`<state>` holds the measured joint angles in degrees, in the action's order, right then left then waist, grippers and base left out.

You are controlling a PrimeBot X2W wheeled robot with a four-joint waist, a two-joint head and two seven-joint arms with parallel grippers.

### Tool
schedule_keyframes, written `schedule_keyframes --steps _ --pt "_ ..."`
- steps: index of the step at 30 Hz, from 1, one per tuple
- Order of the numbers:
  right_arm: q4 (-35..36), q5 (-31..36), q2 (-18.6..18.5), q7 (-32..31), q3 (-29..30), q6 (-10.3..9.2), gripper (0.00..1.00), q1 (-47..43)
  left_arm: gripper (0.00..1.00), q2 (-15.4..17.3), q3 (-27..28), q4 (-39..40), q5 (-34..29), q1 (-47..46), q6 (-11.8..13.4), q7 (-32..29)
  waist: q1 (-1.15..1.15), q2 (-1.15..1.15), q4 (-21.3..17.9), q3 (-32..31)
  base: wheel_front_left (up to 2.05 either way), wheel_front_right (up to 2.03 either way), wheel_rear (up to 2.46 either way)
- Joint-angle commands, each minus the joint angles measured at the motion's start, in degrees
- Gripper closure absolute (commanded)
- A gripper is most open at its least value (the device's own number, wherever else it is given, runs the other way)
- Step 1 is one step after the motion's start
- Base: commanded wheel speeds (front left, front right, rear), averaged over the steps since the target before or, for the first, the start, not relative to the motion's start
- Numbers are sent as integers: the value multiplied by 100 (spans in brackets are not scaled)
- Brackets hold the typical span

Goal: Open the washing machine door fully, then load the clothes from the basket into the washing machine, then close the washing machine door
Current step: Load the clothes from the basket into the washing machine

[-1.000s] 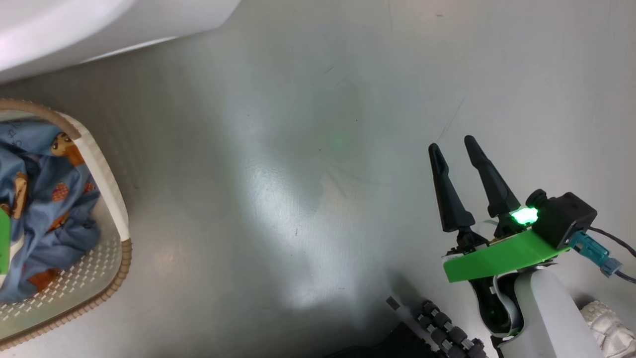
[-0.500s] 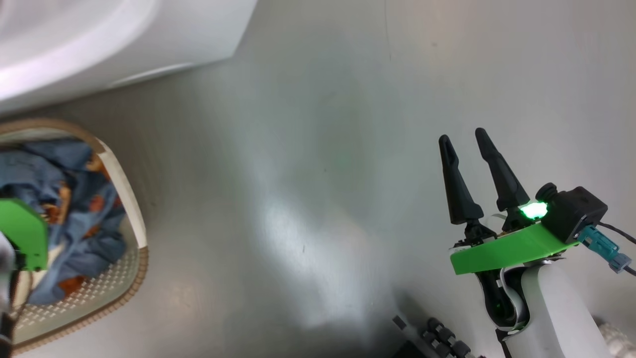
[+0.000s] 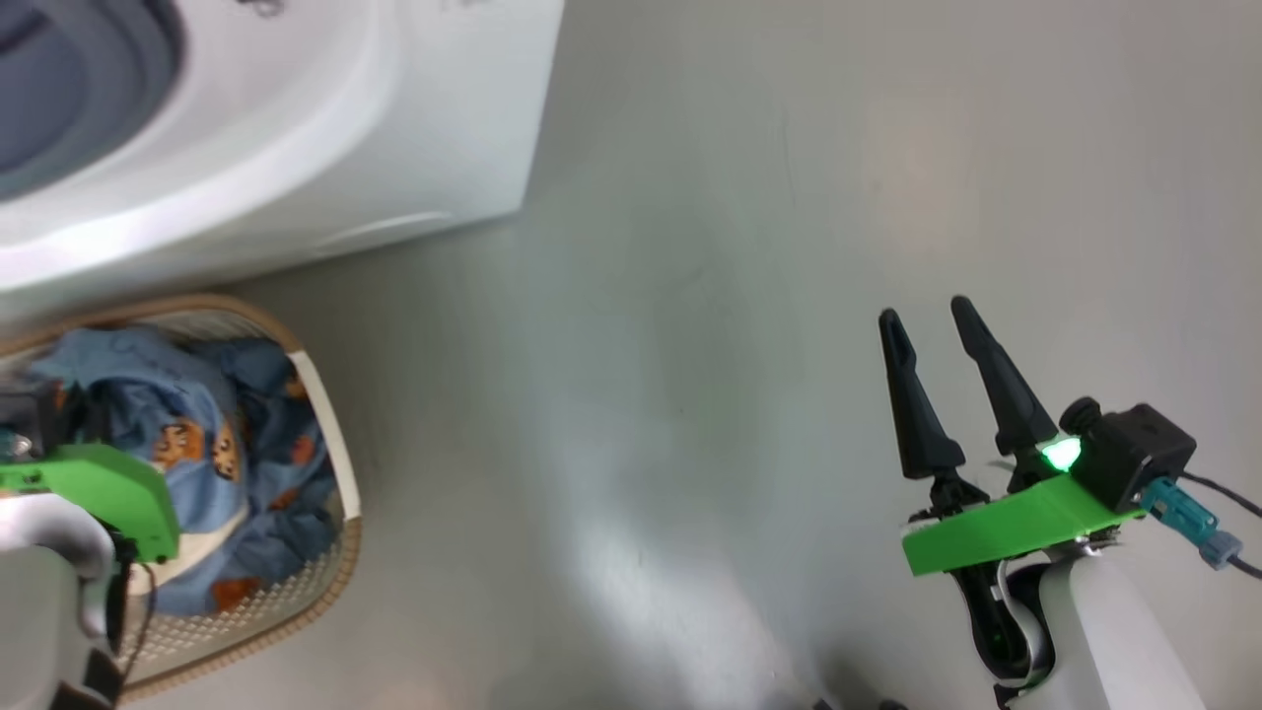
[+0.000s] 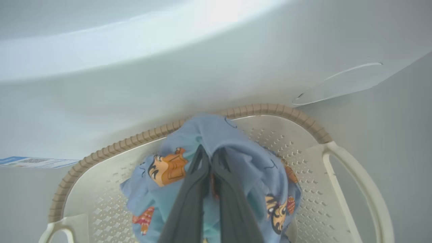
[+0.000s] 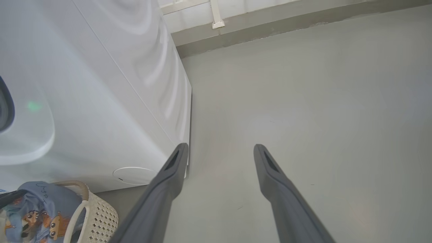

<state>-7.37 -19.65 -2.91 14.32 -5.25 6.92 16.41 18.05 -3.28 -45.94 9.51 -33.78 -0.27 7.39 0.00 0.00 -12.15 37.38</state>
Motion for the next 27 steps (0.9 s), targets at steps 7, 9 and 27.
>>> schedule_keyframes --steps 7,9,27 --pt "40 179 3 68 75 57 0 -423 100 -96 207 96 218 363 49 551 0 0 310 -825 0 0 0" --pt "27 228 0 68 125 57 0 -513 100 -200 254 289 296 496 71 671 0 0 346 -1020 0 0 0" --pt "-18 309 -115 68 288 57 0 -1047 100 -666 635 2613 441 1739 243 760 0 0 398 -2199 0 0 0"
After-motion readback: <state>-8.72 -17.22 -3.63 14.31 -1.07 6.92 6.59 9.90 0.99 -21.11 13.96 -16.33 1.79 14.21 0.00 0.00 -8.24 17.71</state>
